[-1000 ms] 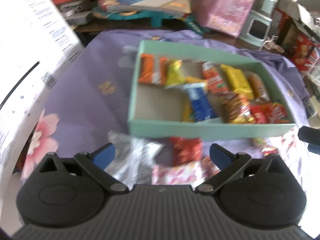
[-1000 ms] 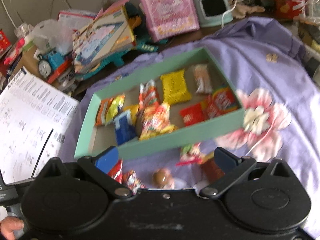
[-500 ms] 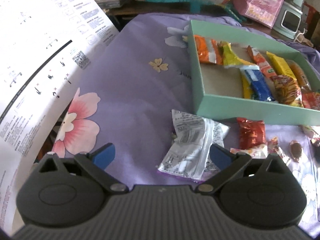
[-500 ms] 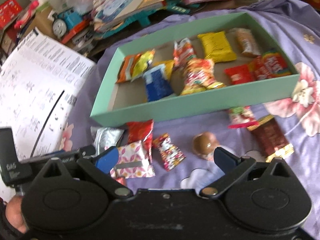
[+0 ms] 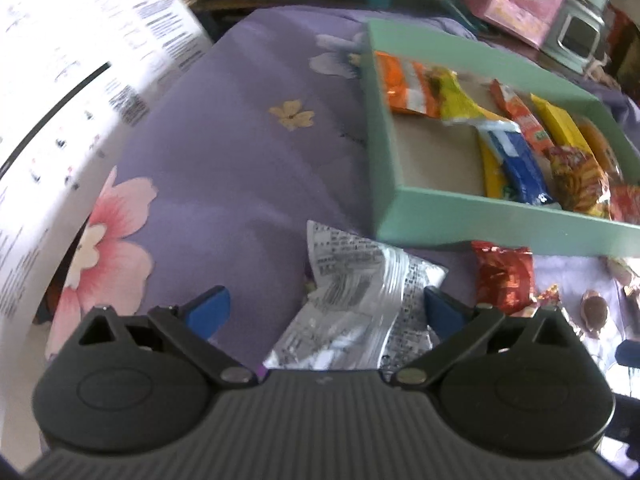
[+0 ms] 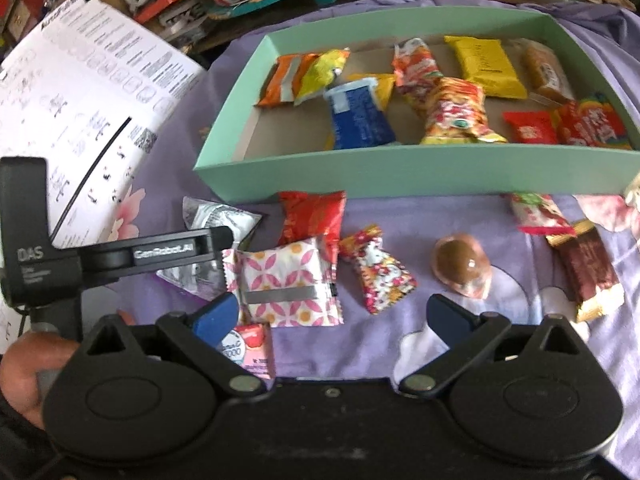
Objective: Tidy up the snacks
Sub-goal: 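Move the left tool to the clear silver bag while the right tool reaches the pink-patterned pouch, then grasp the clear silver bag with the left tool while the right tool grasps the pink pouch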
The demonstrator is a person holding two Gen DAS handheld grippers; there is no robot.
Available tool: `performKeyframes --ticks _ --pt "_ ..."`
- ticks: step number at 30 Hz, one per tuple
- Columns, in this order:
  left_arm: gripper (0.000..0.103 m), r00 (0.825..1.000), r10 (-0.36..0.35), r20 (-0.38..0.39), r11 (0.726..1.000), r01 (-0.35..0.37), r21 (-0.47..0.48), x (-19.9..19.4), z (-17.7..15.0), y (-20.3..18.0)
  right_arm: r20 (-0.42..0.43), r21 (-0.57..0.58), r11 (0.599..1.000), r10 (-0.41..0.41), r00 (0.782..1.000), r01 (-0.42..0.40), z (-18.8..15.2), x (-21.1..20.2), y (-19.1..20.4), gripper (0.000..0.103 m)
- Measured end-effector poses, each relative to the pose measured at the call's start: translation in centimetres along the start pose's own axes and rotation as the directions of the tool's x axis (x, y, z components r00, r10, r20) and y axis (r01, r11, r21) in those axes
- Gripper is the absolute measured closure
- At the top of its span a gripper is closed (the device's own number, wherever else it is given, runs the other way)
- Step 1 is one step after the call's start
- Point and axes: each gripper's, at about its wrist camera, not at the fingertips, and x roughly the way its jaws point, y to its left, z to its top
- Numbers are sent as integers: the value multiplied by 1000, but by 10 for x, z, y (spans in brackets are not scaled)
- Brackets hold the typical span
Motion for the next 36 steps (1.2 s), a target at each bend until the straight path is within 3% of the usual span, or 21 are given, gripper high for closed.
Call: performKeyframes --ticks 13,14,16,18,23,30,36 --pt "0 1000 12 -3 998 -12 -57 -9 -11 44 -16 -113 992 -65 998 63 3 46 38 0" --pt "0 1000 11 -4 998 -11 -58 -8 -10 44 -6 -127 989 -74 997 73 2 47 40 3" --pt "0 1000 13 -9 999 -13 -51 -6 -10 42 22 -162 981 -104 994 106 1 46 43 19" --pt "0 1000 14 -14 999 -15 -38 -3 -10 39 39 -175 978 -108 993 113 0 44 43 44" --pt "0 1000 23 -11 1000 -23 -4 0 -10 27 29 -133 989 -62 998 66 2 39 32 53" --pt "16 999 42 23 997 -43 68 -7 -17 11 34 -81 996 -29 999 31 -4 25 14 78" --pt "22 999 19 30 996 -22 84 -17 -23 5 25 17 997 75 997 -75 -5 9 -7 92"
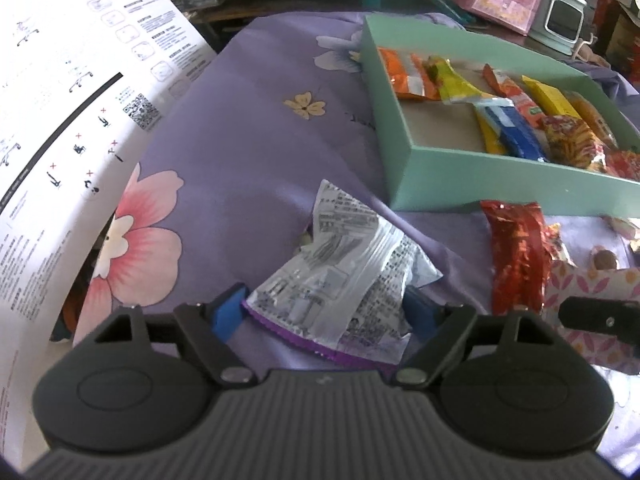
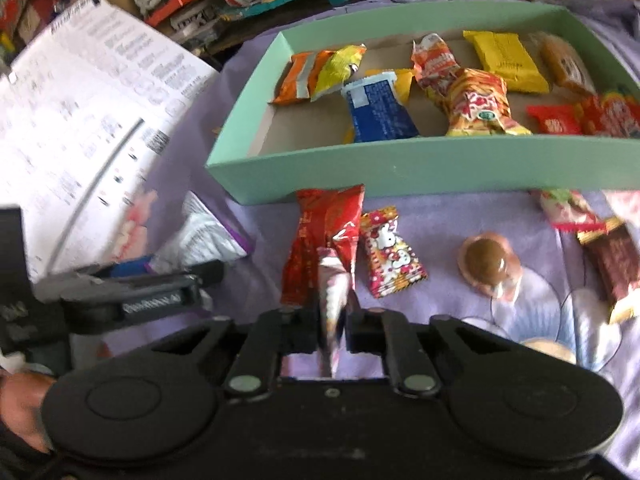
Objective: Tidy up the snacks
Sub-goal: 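Grasp the clear silver bag with the left tool while the right tool grasps the pink pouch, then carry the silver bag and pink pouch into the tray and open both tools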
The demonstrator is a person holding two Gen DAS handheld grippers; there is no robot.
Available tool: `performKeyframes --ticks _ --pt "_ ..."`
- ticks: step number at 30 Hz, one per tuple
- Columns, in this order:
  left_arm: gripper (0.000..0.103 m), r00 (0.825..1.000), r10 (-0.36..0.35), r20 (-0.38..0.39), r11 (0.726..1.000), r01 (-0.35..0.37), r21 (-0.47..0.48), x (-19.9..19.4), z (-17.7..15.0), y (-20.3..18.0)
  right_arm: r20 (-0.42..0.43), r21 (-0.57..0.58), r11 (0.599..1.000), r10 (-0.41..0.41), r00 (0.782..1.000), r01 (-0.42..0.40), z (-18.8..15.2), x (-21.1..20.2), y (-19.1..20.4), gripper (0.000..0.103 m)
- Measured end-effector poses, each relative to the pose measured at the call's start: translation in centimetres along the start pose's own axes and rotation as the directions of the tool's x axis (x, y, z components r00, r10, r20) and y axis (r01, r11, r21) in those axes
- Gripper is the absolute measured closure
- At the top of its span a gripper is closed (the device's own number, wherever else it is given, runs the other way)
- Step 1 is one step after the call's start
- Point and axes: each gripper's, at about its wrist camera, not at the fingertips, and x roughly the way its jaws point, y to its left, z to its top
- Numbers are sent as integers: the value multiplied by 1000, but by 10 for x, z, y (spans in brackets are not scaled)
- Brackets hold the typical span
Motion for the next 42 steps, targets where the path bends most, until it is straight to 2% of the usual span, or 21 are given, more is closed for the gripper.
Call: performKeyframes --ticks 7,14,21,27,34,42 --pt "24 999 -25 -25 998 23 -52 -10 -5 3 34 20 1000 9 999 -10 0 -17 -15 93" --pt "24 999 -32 23 996 34 -78 -41 0 7 101 67 997 19 995 -26 7 -40 -31 93" --pt "24 992 -42 121 997 49 -60 -72 35 -3 193 90 995 35 981 -53 34 -63 -45 93" --pt "24 981 -58 184 998 62 -18 -74 76 -29 267 81 995 35 963 -59 75 -75 -55 92" --pt "24 981 -86 173 996 89 -11 -52 108 -50 282 61 997 32 959 -51 124 -60 -53 92" --pt "24 987 -105 119 994 107 -10 -17 125 -56 236 66 996 46 971 -64 180 0 -45 92"
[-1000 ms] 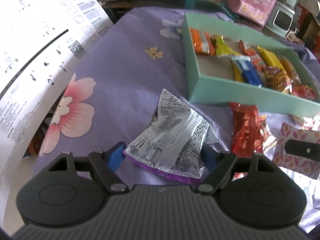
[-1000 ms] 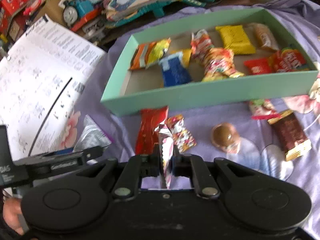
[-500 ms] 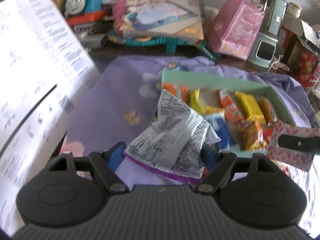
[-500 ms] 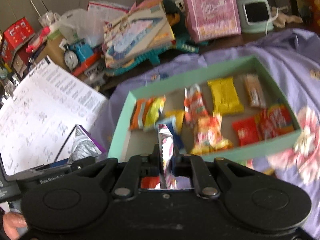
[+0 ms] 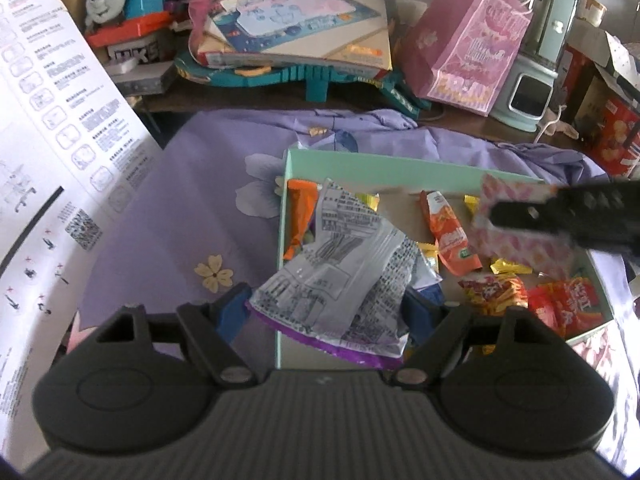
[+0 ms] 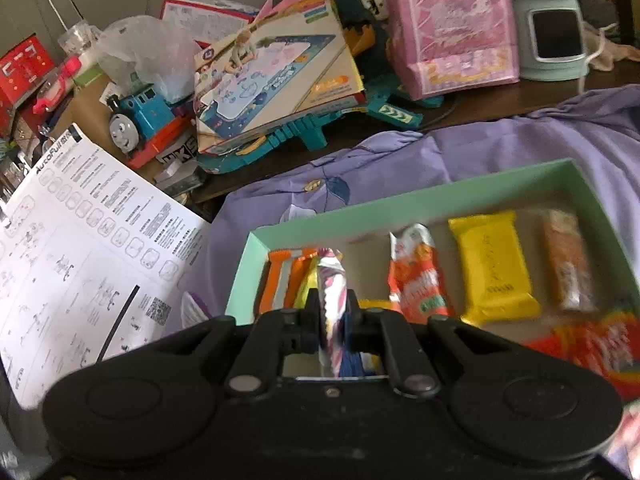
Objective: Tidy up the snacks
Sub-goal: 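Carry the silver bag and pink pouch into the tray and open both tools, then move both tools back to the remaining loose snacks in front of the tray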
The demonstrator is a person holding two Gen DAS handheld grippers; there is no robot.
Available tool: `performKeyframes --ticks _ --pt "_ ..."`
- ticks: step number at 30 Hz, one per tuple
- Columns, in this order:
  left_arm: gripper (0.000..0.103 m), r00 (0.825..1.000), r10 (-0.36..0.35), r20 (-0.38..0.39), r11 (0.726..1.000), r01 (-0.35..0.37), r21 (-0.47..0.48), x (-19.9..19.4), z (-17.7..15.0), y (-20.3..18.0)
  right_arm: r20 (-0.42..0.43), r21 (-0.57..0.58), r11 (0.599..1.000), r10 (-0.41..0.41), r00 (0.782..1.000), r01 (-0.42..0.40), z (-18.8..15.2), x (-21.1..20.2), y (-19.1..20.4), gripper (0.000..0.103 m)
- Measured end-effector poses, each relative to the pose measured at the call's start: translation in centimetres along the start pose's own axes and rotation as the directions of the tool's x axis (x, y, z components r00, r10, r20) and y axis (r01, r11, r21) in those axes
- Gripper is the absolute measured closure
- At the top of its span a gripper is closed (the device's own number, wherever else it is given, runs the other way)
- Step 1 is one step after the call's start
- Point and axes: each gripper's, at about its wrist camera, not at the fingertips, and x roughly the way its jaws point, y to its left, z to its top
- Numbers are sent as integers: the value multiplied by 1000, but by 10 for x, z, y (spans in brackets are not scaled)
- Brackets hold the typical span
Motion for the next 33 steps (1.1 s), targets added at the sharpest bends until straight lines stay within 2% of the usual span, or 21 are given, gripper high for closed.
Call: performKeyframes --ticks 3,5,6,7,8,9,10,18,19,21,33 --pt "23 1000 -11 -21 1000 11 3 11 2 1 3 -12 1000 16 1000 -16 15 21 9 92" --pt "21 999 -15 -28 1000 16 15 15 3 0 28 -24 999 34 999 -34 23 30 14 84" --pt "18 999 -13 -29 1000 14 25 17 3 -2 42 -30 999 36 998 -34 27 34 15 60" --pt "17 1000 -5 -24 999 5 35 17 3 -4 53 -27 999 25 998 -24 30 37 15 43" --pt "13 1000 5 -14 999 -4 46 17 3 -6 69 -22 1000 8 998 -6 32 37 14 19" --pt "4 1000 14 -4 998 -14 55 16 3 -9 89 -19 1000 -8 996 10 32 36 13 13" --pt "0 1000 17 4 998 -18 56 15 3 -10 98 -16 1000 -14 995 16 31 35 11 13" --pt "0 1000 17 -2 1000 -17 18 14 2 -13 62 7 999 -51 997 50 11 21 -7 12" --pt "0 1000 16 -1 1000 -16 18 12 2 -14 59 4 999 -53 997 53 8 18 -7 11" --pt "0 1000 16 1 1000 -16 20 8 0 -16 55 0 998 -56 997 56 4 13 -7 1" --pt "0 1000 22 20 999 -22 31 -29 -18 -16 71 -42 998 -45 996 48 -20 -43 9 0"
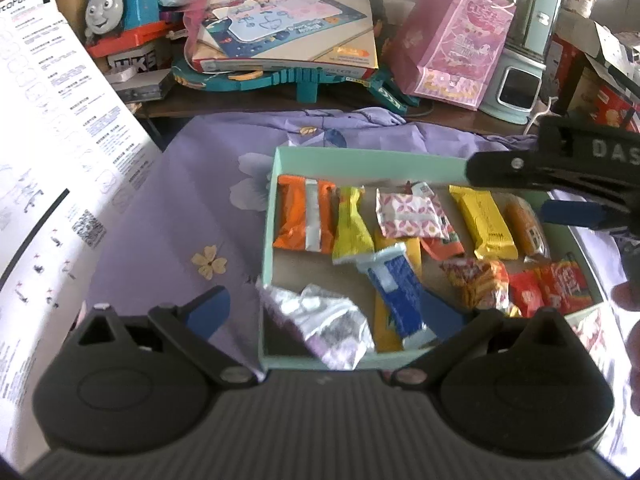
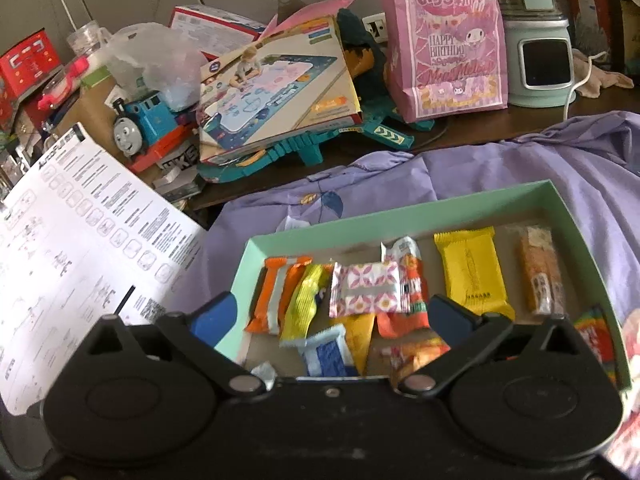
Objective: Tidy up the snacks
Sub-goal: 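Move both tools back to the remaining loose snacks in front of the tray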
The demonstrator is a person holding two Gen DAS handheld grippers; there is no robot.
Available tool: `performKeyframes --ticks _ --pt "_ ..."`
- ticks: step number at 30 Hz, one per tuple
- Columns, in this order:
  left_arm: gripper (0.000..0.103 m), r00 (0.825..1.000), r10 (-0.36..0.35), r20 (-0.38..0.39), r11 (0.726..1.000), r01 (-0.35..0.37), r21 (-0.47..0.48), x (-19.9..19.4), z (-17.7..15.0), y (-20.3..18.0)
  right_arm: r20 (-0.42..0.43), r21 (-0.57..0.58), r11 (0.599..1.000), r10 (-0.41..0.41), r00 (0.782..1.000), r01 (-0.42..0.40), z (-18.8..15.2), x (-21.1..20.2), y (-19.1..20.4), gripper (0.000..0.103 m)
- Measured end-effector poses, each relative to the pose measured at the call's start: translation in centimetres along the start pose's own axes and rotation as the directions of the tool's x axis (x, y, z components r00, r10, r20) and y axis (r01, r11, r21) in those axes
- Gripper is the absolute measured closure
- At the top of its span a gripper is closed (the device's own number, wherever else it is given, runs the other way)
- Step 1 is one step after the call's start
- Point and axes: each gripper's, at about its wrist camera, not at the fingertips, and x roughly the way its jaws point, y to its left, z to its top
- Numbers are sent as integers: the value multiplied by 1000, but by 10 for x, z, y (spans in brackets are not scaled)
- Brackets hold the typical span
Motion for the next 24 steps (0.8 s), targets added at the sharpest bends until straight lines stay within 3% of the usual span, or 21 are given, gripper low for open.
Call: performKeyframes --ticks 14,24 --pt "0 995 52 -81 998 -55 -36 -26 -69 34 -66 9 1000 -8 998 8 -61 -44 -3 0" --pt "0 986 15 -165 1000 -14 3 -25 -118 31 -146 28 999 -28 989 32 -101 -50 -11 0"
